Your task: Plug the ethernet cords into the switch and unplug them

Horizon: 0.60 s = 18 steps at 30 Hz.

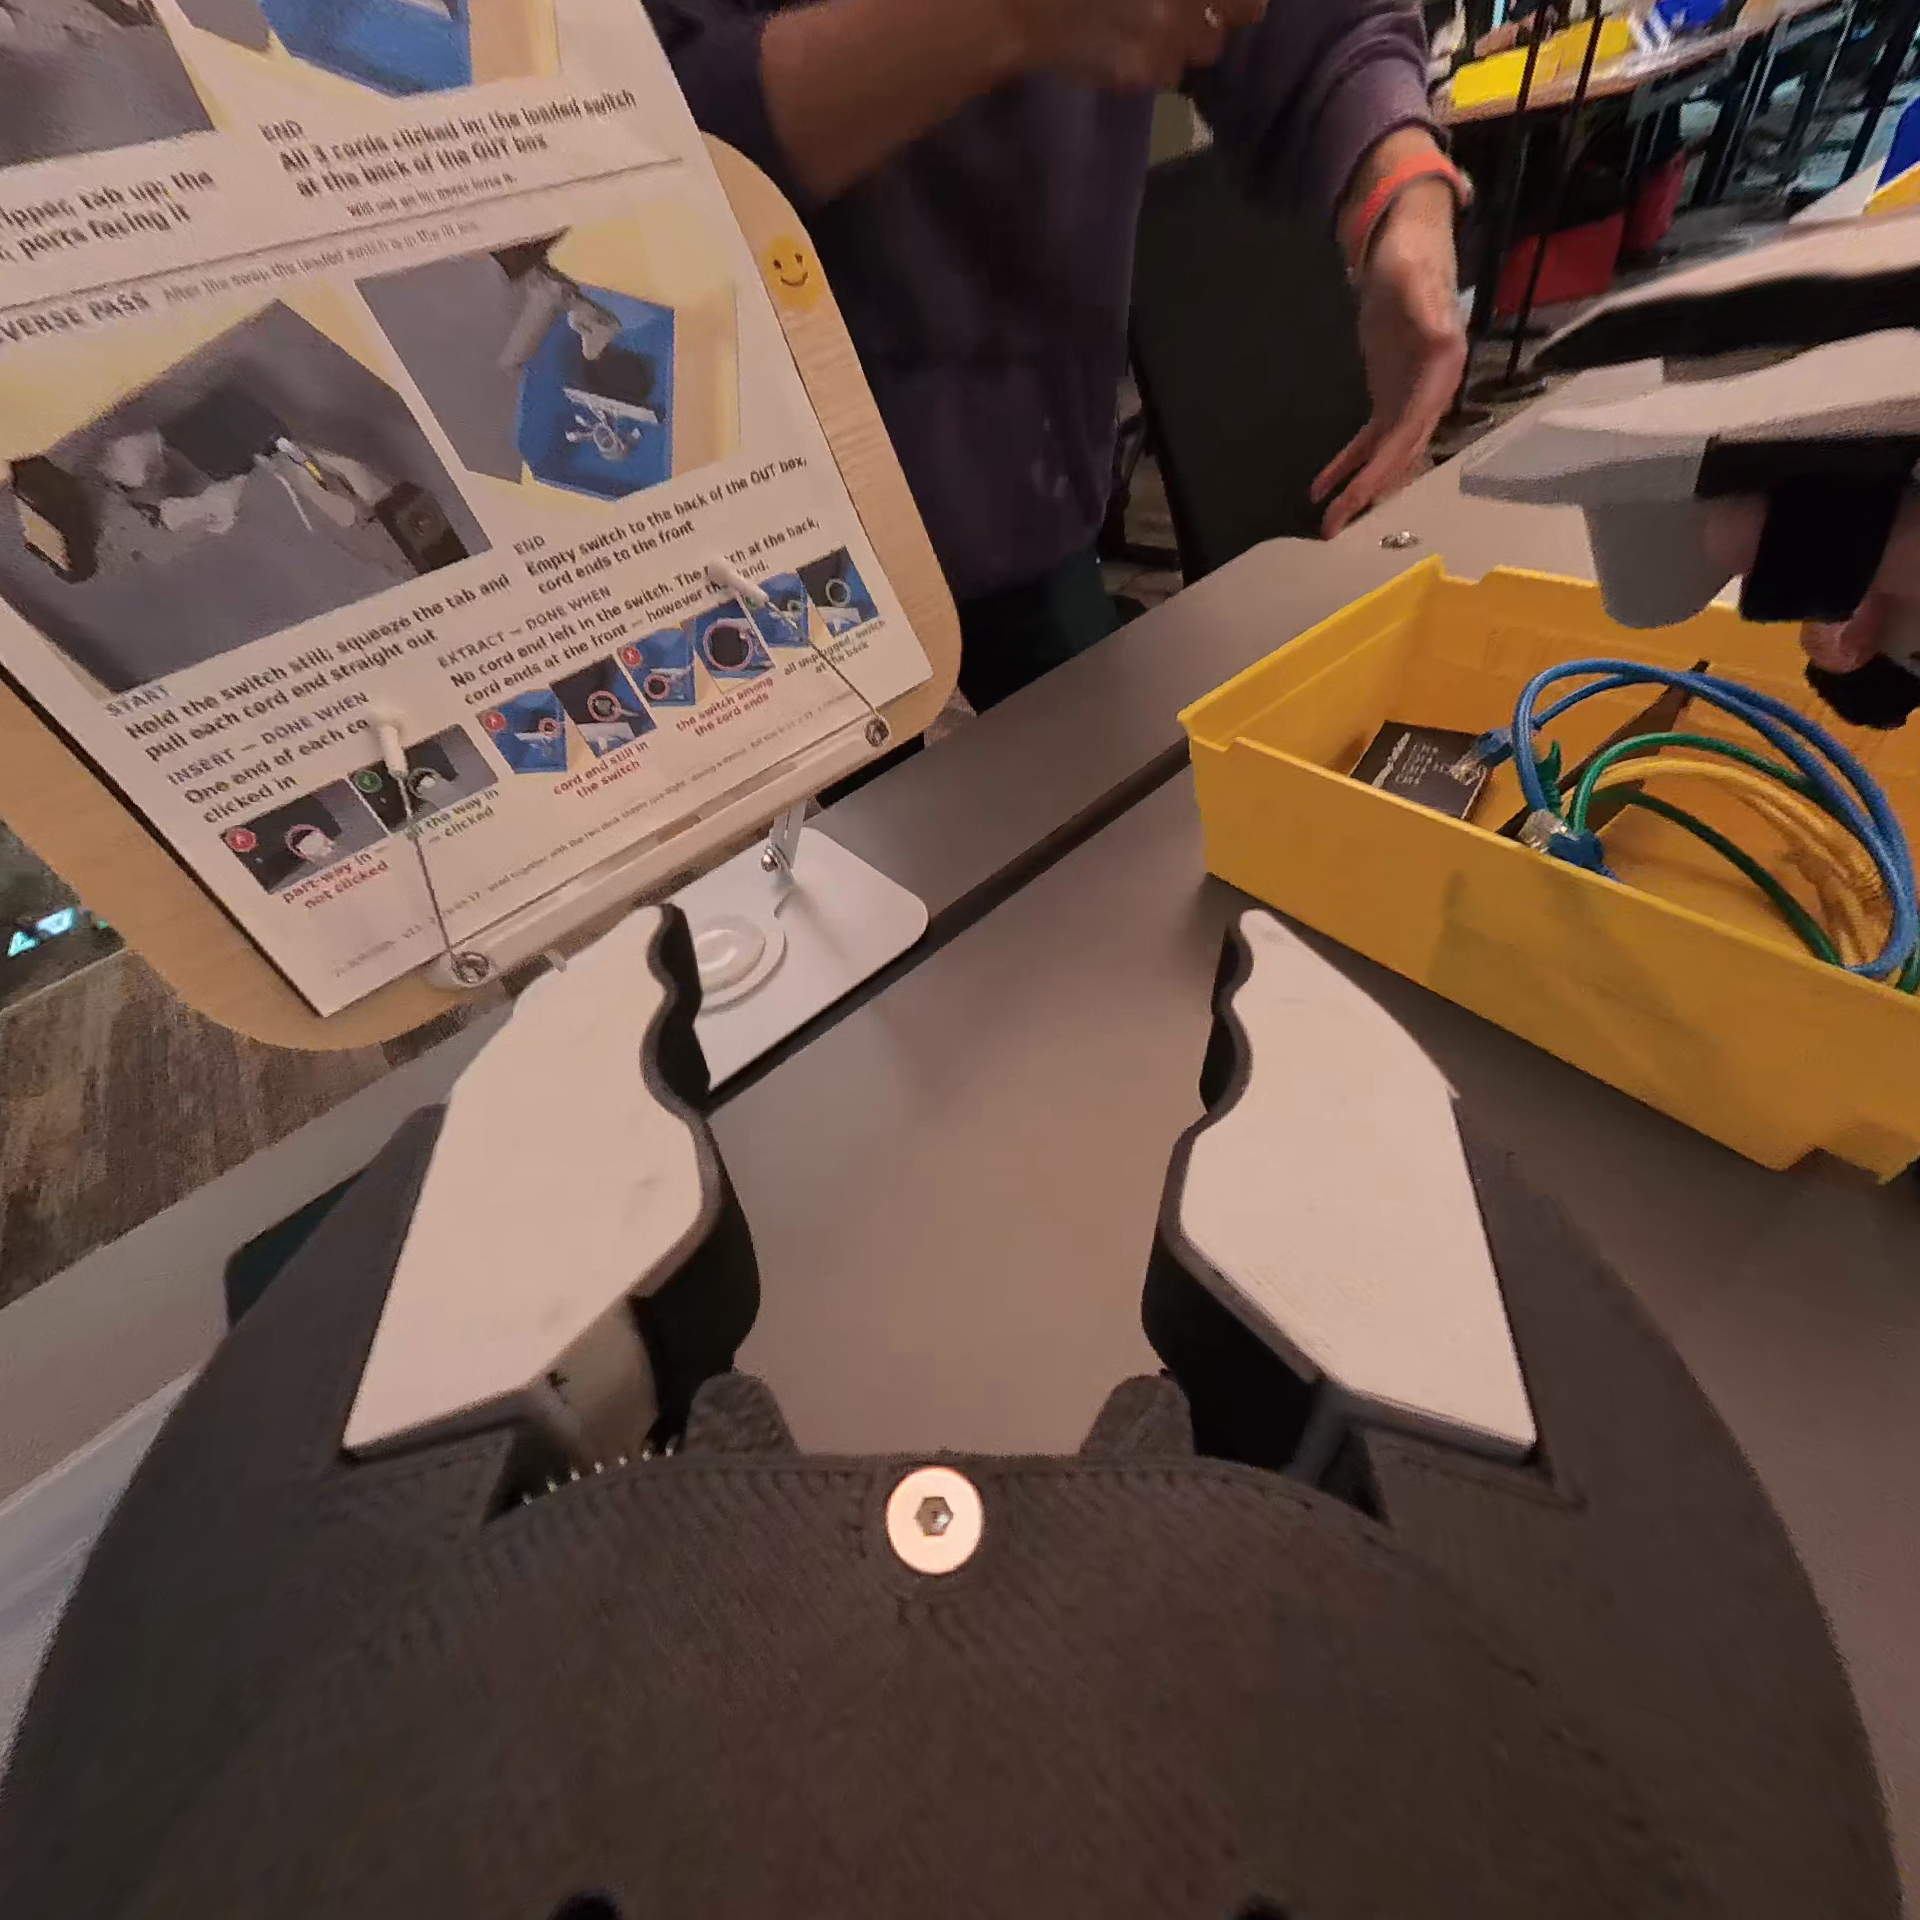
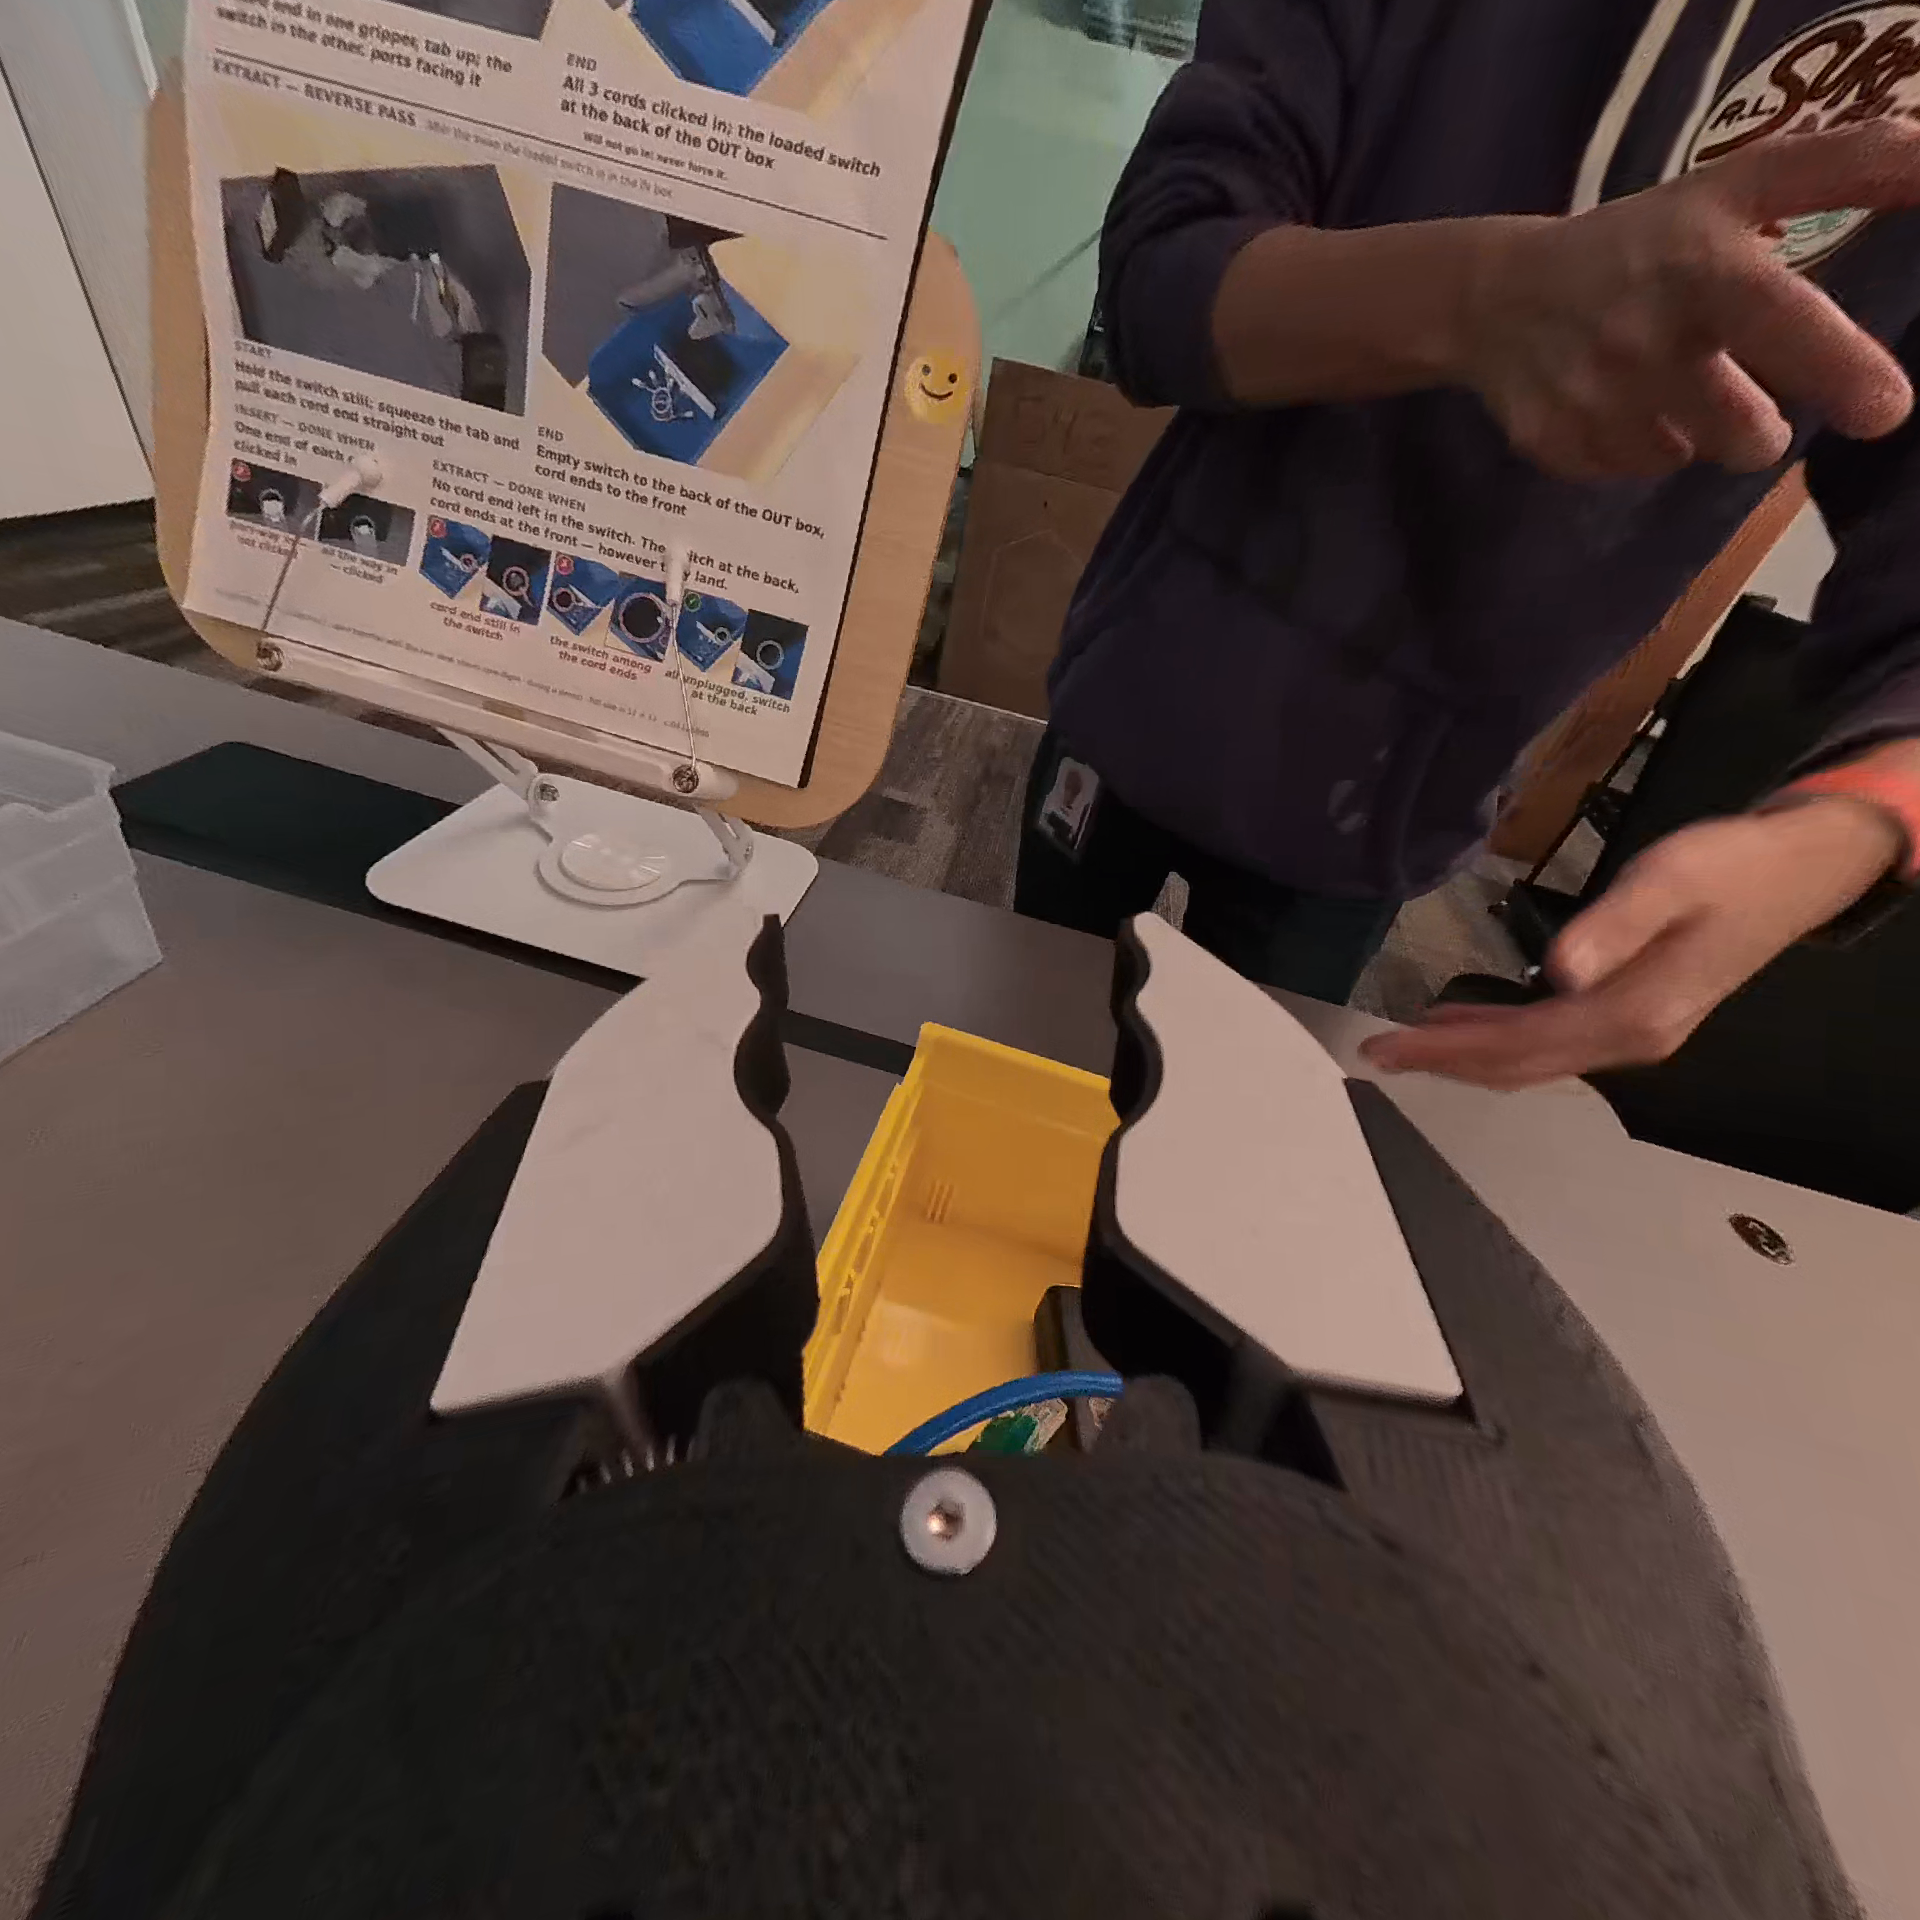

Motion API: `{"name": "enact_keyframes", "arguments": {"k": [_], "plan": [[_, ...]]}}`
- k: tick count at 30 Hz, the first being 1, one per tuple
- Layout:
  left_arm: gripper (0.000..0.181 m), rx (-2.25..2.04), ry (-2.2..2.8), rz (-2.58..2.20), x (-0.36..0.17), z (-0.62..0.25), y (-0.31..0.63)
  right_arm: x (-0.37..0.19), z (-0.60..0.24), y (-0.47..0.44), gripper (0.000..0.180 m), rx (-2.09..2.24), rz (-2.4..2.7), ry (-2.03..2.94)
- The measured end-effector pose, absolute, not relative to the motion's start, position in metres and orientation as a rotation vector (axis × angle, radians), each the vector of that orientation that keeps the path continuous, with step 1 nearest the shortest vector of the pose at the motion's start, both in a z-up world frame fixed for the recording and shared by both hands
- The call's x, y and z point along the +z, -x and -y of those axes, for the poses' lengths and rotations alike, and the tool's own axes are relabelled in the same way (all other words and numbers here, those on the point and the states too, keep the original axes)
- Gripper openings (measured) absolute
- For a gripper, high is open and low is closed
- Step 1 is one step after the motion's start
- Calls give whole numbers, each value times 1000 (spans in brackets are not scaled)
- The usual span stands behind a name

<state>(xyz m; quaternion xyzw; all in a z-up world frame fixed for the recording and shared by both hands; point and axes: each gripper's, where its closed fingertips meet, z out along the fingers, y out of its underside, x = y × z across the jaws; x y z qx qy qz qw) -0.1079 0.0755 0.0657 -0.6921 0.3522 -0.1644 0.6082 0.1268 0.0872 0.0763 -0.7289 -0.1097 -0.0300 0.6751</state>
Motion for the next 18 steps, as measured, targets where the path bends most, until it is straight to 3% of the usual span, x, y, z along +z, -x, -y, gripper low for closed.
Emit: {"name": "enact_keyframes", "arguments": {"k": [18], "plan": [[93, -368, 1495, -697, 91, -78, 132, 97, -79, -146, 60, -93, 132, 1472]]}}
